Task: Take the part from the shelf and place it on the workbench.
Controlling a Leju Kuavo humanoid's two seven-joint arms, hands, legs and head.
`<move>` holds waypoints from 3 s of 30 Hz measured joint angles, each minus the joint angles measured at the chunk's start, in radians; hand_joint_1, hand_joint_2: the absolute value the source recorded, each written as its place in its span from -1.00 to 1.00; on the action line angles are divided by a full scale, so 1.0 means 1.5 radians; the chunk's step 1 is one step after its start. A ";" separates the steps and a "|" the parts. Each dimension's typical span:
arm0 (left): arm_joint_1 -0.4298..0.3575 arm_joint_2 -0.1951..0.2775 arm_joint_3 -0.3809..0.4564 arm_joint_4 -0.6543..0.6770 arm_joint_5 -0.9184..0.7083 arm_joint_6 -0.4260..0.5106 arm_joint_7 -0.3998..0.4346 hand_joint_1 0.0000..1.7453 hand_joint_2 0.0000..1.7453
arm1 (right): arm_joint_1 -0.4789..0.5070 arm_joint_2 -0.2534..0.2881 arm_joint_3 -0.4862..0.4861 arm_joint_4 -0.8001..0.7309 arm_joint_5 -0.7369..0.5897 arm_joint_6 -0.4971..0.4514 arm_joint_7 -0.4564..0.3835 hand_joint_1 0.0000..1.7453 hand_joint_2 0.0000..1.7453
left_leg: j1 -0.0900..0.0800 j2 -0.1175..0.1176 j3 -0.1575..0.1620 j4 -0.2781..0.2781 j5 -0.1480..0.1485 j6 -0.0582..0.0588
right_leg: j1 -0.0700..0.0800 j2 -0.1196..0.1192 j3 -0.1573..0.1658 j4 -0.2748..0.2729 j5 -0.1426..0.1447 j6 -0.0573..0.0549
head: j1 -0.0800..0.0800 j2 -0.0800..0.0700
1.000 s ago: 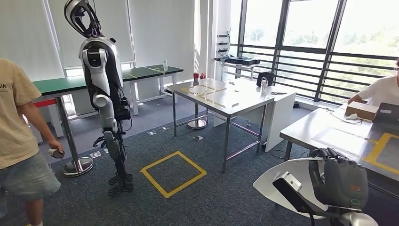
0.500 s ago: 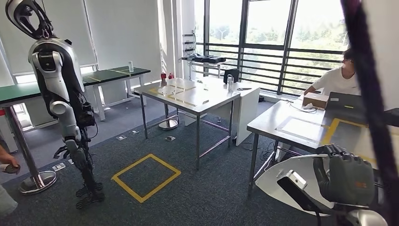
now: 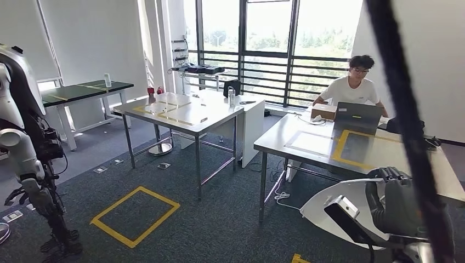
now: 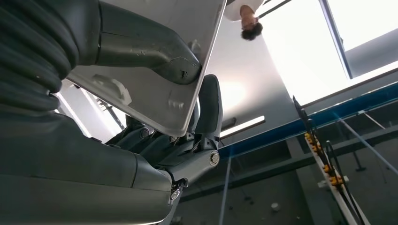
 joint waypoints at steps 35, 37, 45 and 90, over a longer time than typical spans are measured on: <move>0.001 0.002 0.000 -0.001 -0.003 -0.009 -0.008 -1.00 -1.00 | 0.041 -0.008 -0.013 -0.030 0.017 0.002 0.026 0.60 1.00 | 0.000 0.034 0.004 -0.003 -0.003 0.014 | 0.002 -0.065 -0.051 0.117 -0.067 0.010 | 0.005 0.000; 0.002 0.002 0.000 -0.001 -0.003 -0.009 -0.006 -1.00 -1.00 | 0.043 -0.008 -0.013 -0.030 0.018 0.004 0.027 0.60 1.00 | -0.002 0.050 0.003 -0.003 -0.004 0.016 | 0.002 -0.072 -0.087 0.193 -0.093 0.010 | 0.005 0.000; 0.000 0.000 0.000 -0.001 -0.003 -0.010 -0.003 -1.00 -1.00 | 0.041 -0.007 -0.014 -0.031 0.018 0.005 0.027 0.60 1.00 | -0.010 0.105 0.013 -0.005 -0.011 0.004 | 0.019 -0.122 0.012 -0.001 -0.014 -0.015 | 0.003 0.000; 0.001 0.009 0.000 -0.001 -0.009 -0.049 -0.016 -1.00 -1.00 | 0.034 0.009 -0.009 -0.029 0.100 -0.027 0.039 0.60 1.00 | -0.003 0.029 -0.011 -0.001 0.008 -0.010 | 0.007 -0.067 0.029 -0.002 -0.025 -0.014 | -0.001 0.000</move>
